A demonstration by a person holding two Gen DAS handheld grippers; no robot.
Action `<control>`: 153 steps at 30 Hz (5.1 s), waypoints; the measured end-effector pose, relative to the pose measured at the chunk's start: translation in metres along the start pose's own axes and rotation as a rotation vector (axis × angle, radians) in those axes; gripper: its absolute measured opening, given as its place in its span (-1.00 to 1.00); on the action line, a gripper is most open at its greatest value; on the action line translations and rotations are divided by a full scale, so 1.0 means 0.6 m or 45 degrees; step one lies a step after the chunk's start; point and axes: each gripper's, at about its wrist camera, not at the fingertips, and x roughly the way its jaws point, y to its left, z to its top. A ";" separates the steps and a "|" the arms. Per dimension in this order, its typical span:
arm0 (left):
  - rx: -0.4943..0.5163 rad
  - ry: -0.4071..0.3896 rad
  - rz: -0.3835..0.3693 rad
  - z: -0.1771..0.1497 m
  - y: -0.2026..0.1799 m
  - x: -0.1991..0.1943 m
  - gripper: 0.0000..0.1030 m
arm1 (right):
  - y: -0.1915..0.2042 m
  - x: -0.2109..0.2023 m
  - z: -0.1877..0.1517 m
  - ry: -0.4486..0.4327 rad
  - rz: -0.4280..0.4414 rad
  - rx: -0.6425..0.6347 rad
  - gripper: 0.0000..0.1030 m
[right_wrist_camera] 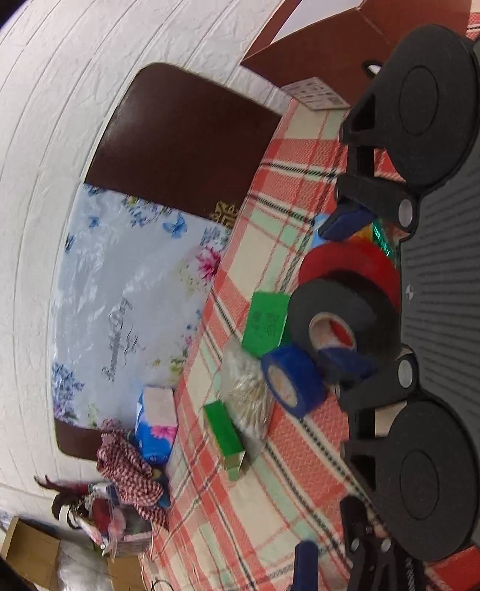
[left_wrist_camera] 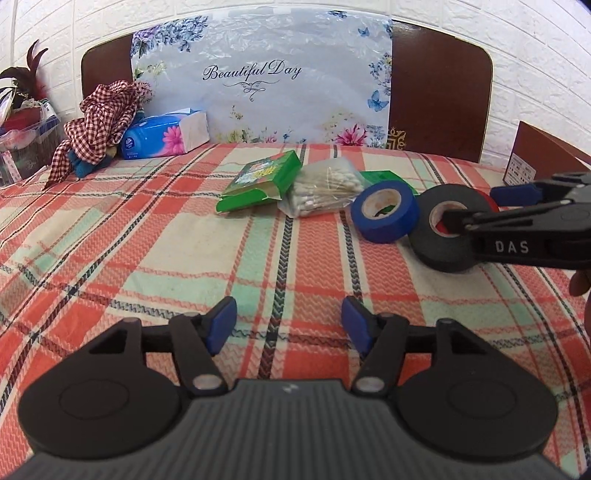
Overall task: Organize objects
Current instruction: 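Grasp the black tape roll with the left gripper, then carry the black tape into the brown box and open the left gripper, then move the left gripper to the red tape roll and grasp it, then carry the red tape into the brown box and open the left gripper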
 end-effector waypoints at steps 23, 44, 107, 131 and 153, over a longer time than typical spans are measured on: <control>-0.074 0.229 -0.548 0.076 -0.106 -0.051 0.37 | -0.120 -0.188 -0.148 0.154 0.055 0.473 0.21; 0.123 0.279 -0.714 0.158 -0.254 -0.044 -0.28 | -0.127 -0.205 -0.144 -0.119 0.053 0.330 0.44; -0.046 0.276 -0.543 0.085 -0.091 0.009 -0.12 | -0.190 -0.165 -0.147 0.238 0.084 0.770 -0.38; 0.143 0.493 -0.706 0.108 -0.292 0.001 -0.30 | -0.133 -0.164 -0.180 0.071 0.017 0.349 0.36; 0.339 0.011 -0.686 0.297 -0.475 0.042 -0.03 | -0.360 -0.041 -0.075 -0.243 -0.294 0.412 0.44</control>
